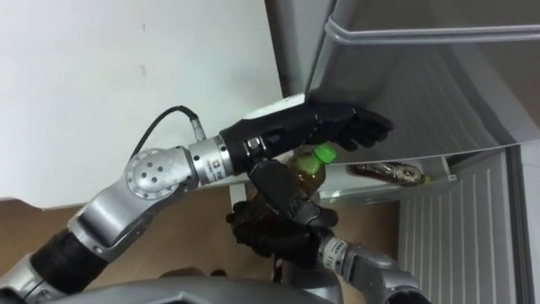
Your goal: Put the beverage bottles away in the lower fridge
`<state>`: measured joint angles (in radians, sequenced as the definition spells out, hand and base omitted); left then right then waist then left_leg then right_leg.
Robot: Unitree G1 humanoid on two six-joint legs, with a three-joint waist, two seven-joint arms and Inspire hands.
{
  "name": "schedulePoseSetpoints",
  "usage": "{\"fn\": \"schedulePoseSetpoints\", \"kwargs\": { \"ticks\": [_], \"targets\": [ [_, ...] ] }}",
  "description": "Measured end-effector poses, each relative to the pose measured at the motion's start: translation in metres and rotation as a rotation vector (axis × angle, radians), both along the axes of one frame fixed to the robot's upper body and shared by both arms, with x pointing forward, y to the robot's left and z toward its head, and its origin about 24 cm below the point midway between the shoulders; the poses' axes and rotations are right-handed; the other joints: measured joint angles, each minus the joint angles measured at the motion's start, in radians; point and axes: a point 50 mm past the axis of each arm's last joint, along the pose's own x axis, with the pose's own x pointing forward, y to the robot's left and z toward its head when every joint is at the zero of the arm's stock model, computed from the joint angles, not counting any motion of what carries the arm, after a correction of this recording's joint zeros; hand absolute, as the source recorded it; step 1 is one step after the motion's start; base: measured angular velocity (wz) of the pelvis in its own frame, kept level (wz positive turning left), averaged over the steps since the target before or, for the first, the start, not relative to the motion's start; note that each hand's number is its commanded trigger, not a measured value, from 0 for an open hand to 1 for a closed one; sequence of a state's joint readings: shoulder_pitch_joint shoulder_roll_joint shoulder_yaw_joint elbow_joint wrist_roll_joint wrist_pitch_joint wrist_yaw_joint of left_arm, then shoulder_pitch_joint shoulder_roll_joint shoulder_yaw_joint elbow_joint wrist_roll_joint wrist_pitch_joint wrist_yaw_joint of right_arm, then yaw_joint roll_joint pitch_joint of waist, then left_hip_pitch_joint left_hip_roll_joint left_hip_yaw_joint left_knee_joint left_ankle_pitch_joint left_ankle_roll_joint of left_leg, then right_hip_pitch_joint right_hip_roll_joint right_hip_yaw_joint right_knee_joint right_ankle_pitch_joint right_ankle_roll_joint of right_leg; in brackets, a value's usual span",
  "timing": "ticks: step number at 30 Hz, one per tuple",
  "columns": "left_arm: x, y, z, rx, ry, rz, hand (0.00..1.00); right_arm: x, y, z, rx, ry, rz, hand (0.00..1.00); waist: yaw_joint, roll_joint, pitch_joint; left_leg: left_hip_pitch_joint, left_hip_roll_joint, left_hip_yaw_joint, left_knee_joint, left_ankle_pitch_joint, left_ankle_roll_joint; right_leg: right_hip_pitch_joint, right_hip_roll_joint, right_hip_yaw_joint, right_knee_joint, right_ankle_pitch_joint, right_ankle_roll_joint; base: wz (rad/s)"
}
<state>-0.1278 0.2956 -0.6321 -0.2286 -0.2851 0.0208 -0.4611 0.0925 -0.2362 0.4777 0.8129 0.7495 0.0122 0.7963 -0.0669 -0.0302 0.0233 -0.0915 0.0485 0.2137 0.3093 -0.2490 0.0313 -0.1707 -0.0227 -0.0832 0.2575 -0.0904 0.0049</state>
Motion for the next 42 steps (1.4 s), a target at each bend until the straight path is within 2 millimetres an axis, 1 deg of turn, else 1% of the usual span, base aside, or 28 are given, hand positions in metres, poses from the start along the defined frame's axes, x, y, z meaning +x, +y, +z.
{"fn": "schedulePoseSetpoints", "kwargs": {
  "ticks": [4,7,9,10,11,12,13,14,15,16,17,18,20,22,25,27,28,30,31,32,34,35,36,37,38,39,40,42],
  "targets": [
    [0.002,0.005,0.013,-0.063,0.01,-0.013,0.0,-0.001,-0.004,-0.001,-0.006,0.009,-0.02,1.0,0.009,-0.001,0.0006,0.027,0.002,0.001,-0.003,-0.001,-0.002,0.026,0.003,0.001,-0.003,-0.001,-0.001,0.0],
    [0.003,0.012,0.03,-0.139,-0.022,-0.019,0.0,-0.004,-0.009,-0.001,-0.007,0.016,-0.054,1.0,0.022,-0.001,0.0007,0.035,0.009,0.001,-0.002,-0.005,-0.006,0.038,0.008,0.0,-0.002,-0.004,-0.005,0.0],
    [0.002,0.019,0.056,-0.261,-0.067,-0.022,0.0,-0.006,-0.01,-0.002,-0.009,0.024,-0.06,1.0,0.037,-0.003,0.0015,0.052,0.01,0.003,-0.009,-0.003,-0.01,0.051,0.01,-0.001,-0.001,-0.006,-0.009,0.0],
    [0.001,0.022,0.065,-0.307,-0.088,-0.021,0.0,-0.008,-0.01,-0.002,-0.01,0.029,-0.061,1.0,0.041,-0.005,-0.0004,0.059,0.01,0.003,-0.013,-0.002,-0.011,0.055,0.01,-0.001,0.0,-0.008,-0.009,0.0],
    [0.0,0.031,0.086,-0.425,-0.155,-0.004,0.0,-0.011,-0.009,-0.003,-0.01,0.033,-0.06,1.0,0.049,-0.012,-0.0003,0.079,0.009,0.003,-0.026,0.001,-0.015,0.068,0.01,0.0,-0.001,-0.013,-0.01,0.0],
    [-0.001,0.043,0.104,-0.555,-0.22,0.022,0.0,-0.013,-0.008,-0.003,-0.009,0.038,-0.058,1.0,0.05,-0.018,-0.0032,0.101,0.007,0.002,-0.042,0.005,-0.018,0.084,0.01,-0.001,-0.003,-0.019,-0.012,0.04],
    [-0.002,0.049,0.112,-0.616,-0.244,0.04,0.0,-0.015,-0.008,-0.004,-0.01,0.04,-0.056,1.0,0.052,-0.021,-0.0066,0.11,0.007,0.002,-0.048,0.005,-0.019,0.09,0.011,-0.001,-0.005,-0.023,-0.011,0.04],
    [-0.003,0.058,0.122,-0.713,-0.279,0.074,0.0,-0.017,-0.008,-0.004,-0.019,0.043,-0.05,1.0,0.061,-0.024,-0.012,0.13,0.008,0.001,-0.059,0.007,-0.021,0.107,0.013,-0.002,-0.012,-0.025,-0.013,0.0],
    [-0.003,0.064,0.127,-0.785,-0.291,0.104,0.0,-0.02,-0.008,-0.005,-0.028,0.045,-0.043,1.0,0.073,-0.027,-0.0146,0.145,0.008,0.001,-0.069,0.007,-0.023,0.123,0.016,-0.003,-0.022,-0.025,-0.013,0.0],
    [-0.003,0.068,0.129,-0.809,-0.298,0.123,0.0,-0.021,-0.008,-0.005,-0.029,0.048,-0.043,1.0,0.079,-0.03,-0.0174,0.151,0.008,0.0,-0.073,0.007,-0.024,0.128,0.017,-0.004,-0.023,-0.026,-0.014,0.04],
    [-0.003,0.071,0.131,-0.841,-0.294,0.145,0.0,-0.023,-0.008,-0.005,-0.029,0.05,-0.044,1.0,0.095,-0.032,-0.0185,0.157,0.008,-0.002,-0.076,0.007,-0.025,0.138,0.018,-0.006,-0.028,-0.026,-0.014,0.05],
    [-0.003,0.075,0.133,-0.862,-0.294,0.168,0.0,-0.025,-0.009,-0.005,-0.029,0.053,-0.052,1.0,0.102,-0.032,-0.0189,0.158,0.008,-0.005,-0.073,0.006,-0.025,0.142,0.018,-0.009,-0.035,-0.025,-0.014,0.06],
    [-0.002,0.081,0.135,-0.87,-0.304,0.216,0.0,-0.026,-0.01,-0.006,-0.032,0.054,-0.057,1.0,0.105,-0.03,-0.0191,0.158,0.009,-0.008,-0.073,0.006,-0.025,0.147,0.018,-0.012,-0.037,-0.023,-0.013,0.07],
    [0.0,0.088,0.136,-0.876,-0.312,0.271,0.0,-0.027,-0.01,-0.005,-0.039,0.047,-0.065,1.0,0.117,-0.028,-0.019,0.164,0.009,-0.01,-0.075,0.006,-0.025,0.153,0.017,-0.014,-0.038,-0.024,-0.013,0.02],
    [0.002,0.105,0.14,-0.901,-0.347,0.376,0.0,-0.031,-0.013,-0.006,-0.041,0.054,-0.107,1.0,0.137,-0.024,-0.0187,0.174,0.009,-0.01,-0.081,0.004,-0.027,0.167,0.02,-0.013,-0.044,-0.024,-0.013,0.0],
    [0.001,0.124,0.145,-0.929,-0.404,0.484,0.0,-0.037,-0.016,-0.006,-0.043,0.059,-0.149,1.0,0.158,-0.018,-0.0211,0.175,0.01,-0.013,-0.084,0.0,-0.029,0.177,0.024,-0.015,-0.054,-0.023,-0.014,0.02],
    [0.0,0.129,0.146,-0.935,-0.42,0.511,0.0,-0.038,-0.016,-0.006,-0.043,0.058,-0.158,1.0,0.161,-0.016,-0.0213,0.177,0.011,-0.014,-0.085,0.0,-0.029,0.178,0.024,-0.016,-0.054,-0.023,-0.014,0.03],
    [-0.004,0.144,0.15,-0.923,-0.503,0.636,0.0,-0.043,-0.019,-0.007,-0.047,0.054,-0.186,1.0,0.184,-0.011,-0.0186,0.196,0.01,-0.014,-0.093,0.0,-0.029,0.192,0.024,-0.02,-0.056,-0.026,-0.015,0.0],
    [-0.005,0.148,0.15,-0.914,-0.524,0.667,0.0,-0.044,-0.02,-0.007,-0.048,0.052,-0.195,1.0,0.188,-0.01,-0.0188,0.202,0.011,-0.014,-0.096,0.001,-0.03,0.196,0.024,-0.02,-0.056,-0.027,-0.015,0.0],
    [-0.009,0.156,0.153,-0.897,-0.576,0.721,0.0,-0.047,-0.021,-0.006,-0.052,0.044,-0.216,1.0,0.203,-0.005,-0.0181,0.209,0.01,-0.013,-0.101,0.001,-0.03,0.202,0.024,-0.018,-0.056,-0.029,-0.014,0.0],
    [-0.014,0.168,0.156,-0.896,-0.643,0.804,0.0,-0.05,-0.023,-0.005,-0.056,0.039,-0.235,1.0,0.219,-0.001,-0.0206,0.215,0.01,-0.013,-0.105,0.001,-0.03,0.205,0.023,-0.019,-0.058,-0.03,-0.012,0.0],
    [-0.018,0.177,0.158,-0.902,-0.682,0.863,0.0,-0.053,-0.025,-0.005,-0.056,0.038,-0.243,1.0,0.233,0.004,-0.0236,0.22,0.009,-0.013,-0.105,0.001,-0.03,0.208,0.023,-0.019,-0.061,-0.03,-0.012,0.0],
    [-0.022,0.186,0.159,-0.905,-0.72,0.932,0.0,-0.055,-0.026,-0.005,-0.058,0.036,-0.249,1.0,0.242,0.008,-0.0247,0.225,0.01,-0.015,-0.105,0.001,-0.03,0.217,0.023,-0.025,-0.068,-0.03,-0.012,0.04],
    [-0.024,0.19,0.16,-0.901,-0.742,0.974,0.0,-0.057,-0.027,-0.005,-0.062,0.033,-0.251,1.0,0.243,0.01,-0.0244,0.228,0.01,-0.018,-0.105,0.001,-0.03,0.222,0.023,-0.028,-0.073,-0.029,-0.012,0.11],
    [-0.029,0.2,0.16,-0.891,-0.79,1.059,0.0,-0.059,-0.028,-0.005,-0.066,0.022,-0.258,1.0,0.244,0.017,-0.0248,0.233,0.01,-0.024,-0.105,0.001,-0.03,0.224,0.023,-0.033,-0.073,-0.029,-0.012,0.12],
    [-0.036,0.208,0.16,-0.883,-0.834,1.143,0.0,-0.06,-0.028,-0.005,-0.072,0.015,-0.262,1.0,0.252,0.022,-0.0253,0.237,0.01,-0.027,-0.107,0.001,-0.03,0.229,0.023,-0.035,-0.073,-0.029,-0.012,0.09],
    [-0.039,0.212,0.159,-0.878,-0.851,1.183,0.0,-0.063,-0.029,-0.005,-0.073,0.019,-0.267,1.0,0.255,0.024,-0.0252,0.238,0.01,-0.027,-0.108,0.001,-0.03,0.232,0.024,-0.036,-0.074,-0.03,-0.012,0.05],
    [-0.05,0.228,0.157,-0.844,-0.908,1.353,0.0,-0.066,-0.032,-0.004,-0.072,0.014,-0.296,1.0,0.27,0.029,-0.0266,0.239,0.009,-0.032,-0.111,0.001,-0.03,0.239,0.022,-0.041,-0.075,-0.032,-0.011,0.06]
  ]
}}
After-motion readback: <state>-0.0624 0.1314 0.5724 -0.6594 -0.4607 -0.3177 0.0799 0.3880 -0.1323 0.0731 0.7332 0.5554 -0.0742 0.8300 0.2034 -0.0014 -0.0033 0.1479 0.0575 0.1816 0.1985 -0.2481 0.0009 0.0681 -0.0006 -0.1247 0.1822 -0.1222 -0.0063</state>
